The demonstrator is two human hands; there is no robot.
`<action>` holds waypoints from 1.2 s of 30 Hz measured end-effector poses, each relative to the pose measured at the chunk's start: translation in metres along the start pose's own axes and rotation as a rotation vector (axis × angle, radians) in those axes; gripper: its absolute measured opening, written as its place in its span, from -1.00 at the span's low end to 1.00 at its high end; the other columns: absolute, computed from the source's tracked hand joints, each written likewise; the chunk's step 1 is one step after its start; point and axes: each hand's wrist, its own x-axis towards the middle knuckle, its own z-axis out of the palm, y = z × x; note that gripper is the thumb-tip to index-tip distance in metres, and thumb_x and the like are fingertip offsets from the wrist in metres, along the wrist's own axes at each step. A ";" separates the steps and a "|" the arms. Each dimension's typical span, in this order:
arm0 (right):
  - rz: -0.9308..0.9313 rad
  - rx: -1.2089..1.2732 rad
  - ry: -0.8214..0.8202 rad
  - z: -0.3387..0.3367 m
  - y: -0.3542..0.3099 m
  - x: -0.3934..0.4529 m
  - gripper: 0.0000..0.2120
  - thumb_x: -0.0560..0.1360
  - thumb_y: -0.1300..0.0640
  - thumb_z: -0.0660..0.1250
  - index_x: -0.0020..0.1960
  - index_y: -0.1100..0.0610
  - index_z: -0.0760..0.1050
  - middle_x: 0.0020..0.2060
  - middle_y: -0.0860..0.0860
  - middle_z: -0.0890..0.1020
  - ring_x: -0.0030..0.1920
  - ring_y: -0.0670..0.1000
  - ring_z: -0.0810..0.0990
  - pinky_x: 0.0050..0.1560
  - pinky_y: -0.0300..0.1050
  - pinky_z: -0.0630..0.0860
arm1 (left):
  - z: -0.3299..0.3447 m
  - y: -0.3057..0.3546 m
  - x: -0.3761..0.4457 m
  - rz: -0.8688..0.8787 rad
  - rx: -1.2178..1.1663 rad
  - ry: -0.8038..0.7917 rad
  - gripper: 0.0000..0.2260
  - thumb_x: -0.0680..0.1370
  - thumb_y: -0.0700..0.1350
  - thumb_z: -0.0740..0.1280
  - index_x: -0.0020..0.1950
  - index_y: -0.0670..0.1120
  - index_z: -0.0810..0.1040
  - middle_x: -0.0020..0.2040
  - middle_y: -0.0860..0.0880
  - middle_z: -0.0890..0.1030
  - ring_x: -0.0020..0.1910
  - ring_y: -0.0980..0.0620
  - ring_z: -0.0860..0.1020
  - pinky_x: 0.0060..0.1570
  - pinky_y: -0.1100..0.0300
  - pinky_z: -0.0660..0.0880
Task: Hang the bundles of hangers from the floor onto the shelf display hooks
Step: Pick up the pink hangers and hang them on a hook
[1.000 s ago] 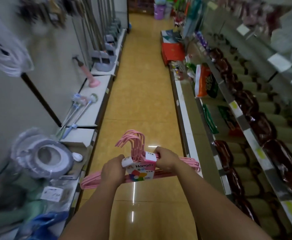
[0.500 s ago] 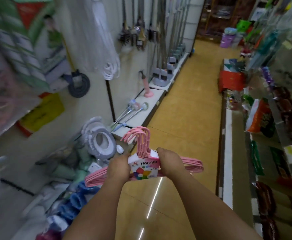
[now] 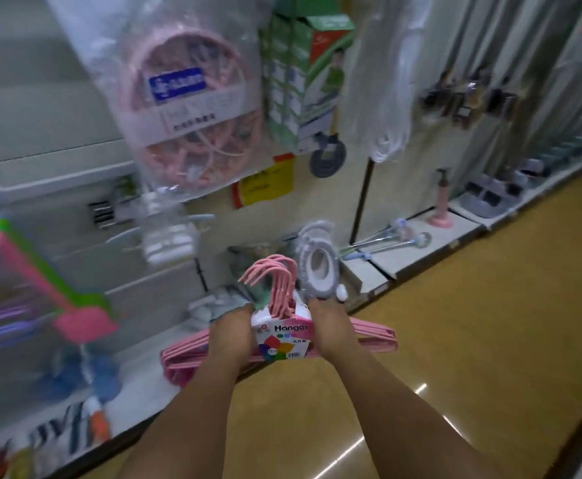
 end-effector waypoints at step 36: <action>-0.917 -0.319 -0.199 0.079 -0.607 -0.158 -0.33 0.52 0.13 0.31 0.50 0.15 0.05 0.39 0.16 0.36 0.38 0.16 0.34 0.40 0.15 0.18 | -0.204 -0.491 -0.383 -0.764 -0.100 0.489 -0.79 0.51 -0.26 0.20 0.08 -0.06 0.51 0.03 -0.11 0.63 0.00 -0.12 0.55 -0.16 0.14 0.38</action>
